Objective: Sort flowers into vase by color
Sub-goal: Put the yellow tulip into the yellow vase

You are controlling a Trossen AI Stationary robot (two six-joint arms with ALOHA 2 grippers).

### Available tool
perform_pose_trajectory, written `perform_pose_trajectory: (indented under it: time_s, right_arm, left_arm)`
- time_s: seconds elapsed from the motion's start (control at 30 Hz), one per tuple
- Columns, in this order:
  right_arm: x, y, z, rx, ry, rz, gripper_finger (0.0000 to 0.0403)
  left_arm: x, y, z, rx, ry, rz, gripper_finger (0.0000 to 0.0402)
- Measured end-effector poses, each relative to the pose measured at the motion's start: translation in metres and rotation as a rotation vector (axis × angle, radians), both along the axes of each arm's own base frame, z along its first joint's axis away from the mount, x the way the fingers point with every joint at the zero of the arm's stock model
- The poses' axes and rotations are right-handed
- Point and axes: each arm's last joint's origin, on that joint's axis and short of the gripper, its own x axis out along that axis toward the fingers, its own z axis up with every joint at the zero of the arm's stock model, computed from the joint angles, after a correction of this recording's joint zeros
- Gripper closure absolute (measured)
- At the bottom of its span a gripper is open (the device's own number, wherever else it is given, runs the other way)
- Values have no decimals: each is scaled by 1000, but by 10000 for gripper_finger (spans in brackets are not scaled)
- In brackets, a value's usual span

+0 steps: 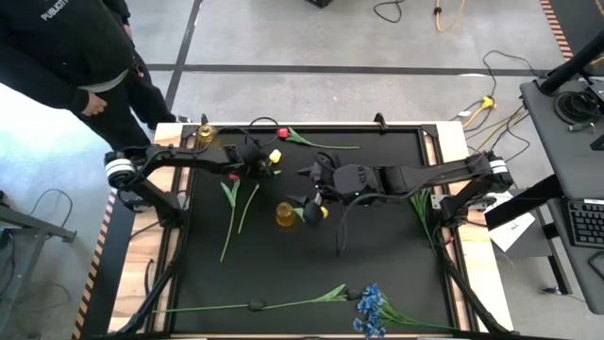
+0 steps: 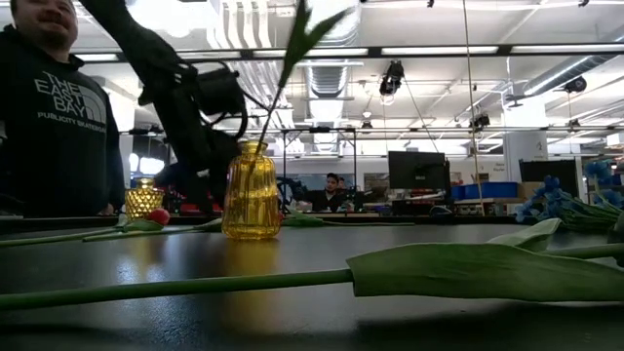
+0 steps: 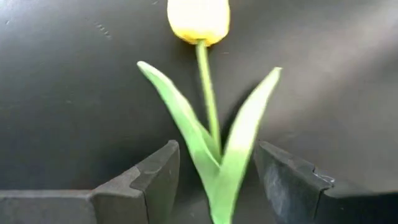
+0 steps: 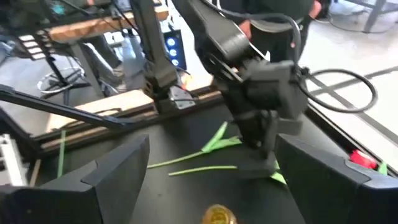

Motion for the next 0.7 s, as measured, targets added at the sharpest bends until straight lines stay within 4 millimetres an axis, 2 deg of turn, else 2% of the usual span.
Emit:
perform_pose_trajectory:
  time_s: [0.17, 0.27, 0.37, 0.5, 0.6, 0.7]
  right_arm:
    - [-4, 0, 11, -5, -26, -3, 62]
    - [-6, 0, 17, -9, -40, 0, 66]
    - [-11, -1, 32, -22, -75, 6, 70]
    - [-24, -3, 56, -41, -104, 11, 71]
    - [-36, -5, 69, -68, -88, 18, 71]
    - [-51, -8, 77, -111, -75, -26, 71]
  left_arm:
    - [3, 6, -13, -4, 19, 19, 209]
    - [7, 8, -20, -4, 10, 17, 234]
    - [10, 9, -22, -7, -14, 16, 285]
    - [11, 9, -22, -15, -22, 24, 377]
    - [8, 8, -13, -15, -43, 19, 391]
    - [3, 4, 13, 10, -129, 2, 398]
